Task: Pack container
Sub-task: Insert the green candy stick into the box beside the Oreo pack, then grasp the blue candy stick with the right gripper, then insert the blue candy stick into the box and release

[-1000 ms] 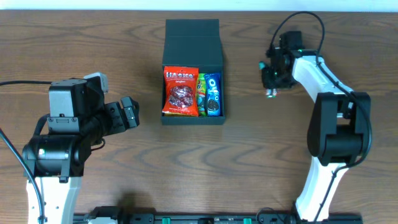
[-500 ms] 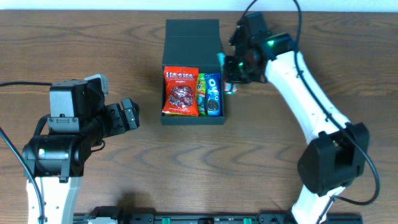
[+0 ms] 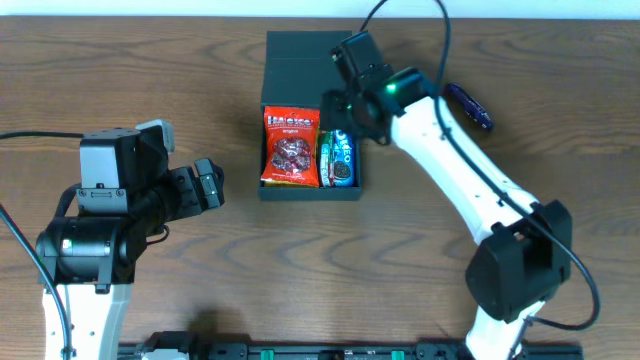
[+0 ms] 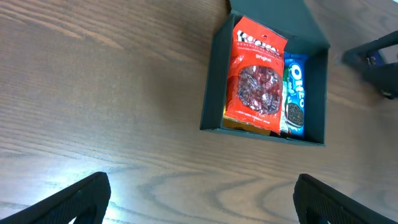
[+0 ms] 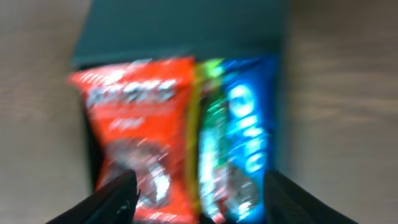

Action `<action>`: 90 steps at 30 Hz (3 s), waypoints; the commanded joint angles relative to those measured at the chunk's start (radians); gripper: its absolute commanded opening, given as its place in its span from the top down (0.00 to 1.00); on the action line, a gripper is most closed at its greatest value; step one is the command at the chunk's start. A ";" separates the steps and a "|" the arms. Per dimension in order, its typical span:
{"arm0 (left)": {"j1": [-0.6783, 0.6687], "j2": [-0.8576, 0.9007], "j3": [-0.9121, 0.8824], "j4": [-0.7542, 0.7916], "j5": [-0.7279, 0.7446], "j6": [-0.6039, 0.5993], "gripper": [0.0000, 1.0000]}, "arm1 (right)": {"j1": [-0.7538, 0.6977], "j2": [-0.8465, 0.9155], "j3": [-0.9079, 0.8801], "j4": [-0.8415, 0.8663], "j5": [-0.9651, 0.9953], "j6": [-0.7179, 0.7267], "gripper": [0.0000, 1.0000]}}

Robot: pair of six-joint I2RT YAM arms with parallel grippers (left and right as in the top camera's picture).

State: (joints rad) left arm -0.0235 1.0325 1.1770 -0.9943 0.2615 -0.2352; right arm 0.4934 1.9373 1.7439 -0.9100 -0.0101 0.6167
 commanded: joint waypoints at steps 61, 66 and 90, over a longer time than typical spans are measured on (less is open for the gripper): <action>-0.003 0.002 0.023 0.011 -0.059 0.037 0.05 | -0.435 0.191 0.107 -0.023 -0.233 -0.514 0.93; -0.003 0.002 0.023 0.004 -0.059 0.037 0.05 | -0.327 0.099 0.107 -0.095 -0.325 -0.407 0.94; -0.003 0.002 0.023 0.036 -0.059 -0.043 0.05 | -0.069 0.088 0.106 -0.204 -0.266 -0.011 0.36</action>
State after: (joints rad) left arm -0.0235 1.0325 1.1770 -0.9775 0.2092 -0.2363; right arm 0.4294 2.0224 1.8446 -1.1259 -0.2905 0.5785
